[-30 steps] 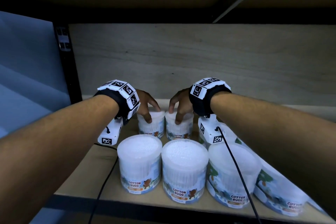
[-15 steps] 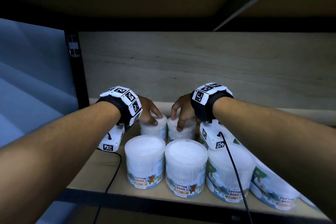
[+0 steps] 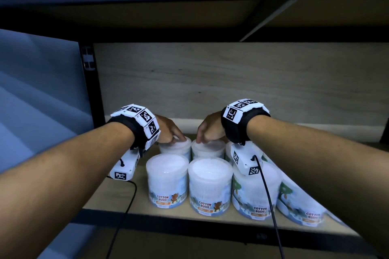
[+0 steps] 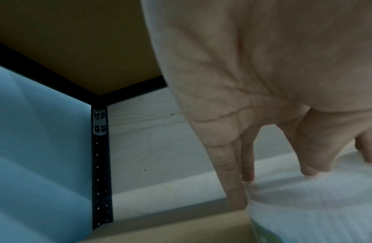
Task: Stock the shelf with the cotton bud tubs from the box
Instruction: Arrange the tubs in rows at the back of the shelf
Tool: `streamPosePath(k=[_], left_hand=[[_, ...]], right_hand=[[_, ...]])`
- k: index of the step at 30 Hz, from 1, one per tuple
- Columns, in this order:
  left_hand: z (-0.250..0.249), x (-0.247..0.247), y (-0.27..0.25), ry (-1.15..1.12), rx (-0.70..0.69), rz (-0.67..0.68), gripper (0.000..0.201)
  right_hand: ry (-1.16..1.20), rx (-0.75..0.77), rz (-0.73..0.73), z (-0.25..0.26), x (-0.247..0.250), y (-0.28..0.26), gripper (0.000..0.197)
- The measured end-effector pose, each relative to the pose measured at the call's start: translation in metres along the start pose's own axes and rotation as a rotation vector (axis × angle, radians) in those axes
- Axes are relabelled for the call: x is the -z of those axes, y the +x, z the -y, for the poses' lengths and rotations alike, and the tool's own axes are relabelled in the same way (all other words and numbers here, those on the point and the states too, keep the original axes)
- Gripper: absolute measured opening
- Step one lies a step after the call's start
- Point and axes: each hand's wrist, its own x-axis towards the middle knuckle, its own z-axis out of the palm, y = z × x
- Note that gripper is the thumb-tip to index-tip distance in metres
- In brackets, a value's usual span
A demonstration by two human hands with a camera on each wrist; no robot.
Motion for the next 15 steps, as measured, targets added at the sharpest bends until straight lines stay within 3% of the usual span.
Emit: streamPosePath(k=[15], left_hand=[[0.004, -0.005, -0.009, -0.034, -0.001, 0.028, 0.048]], right_hand=[[-0.024, 0.046, 0.018, -0.001, 0.000, -0.022, 0.034]])
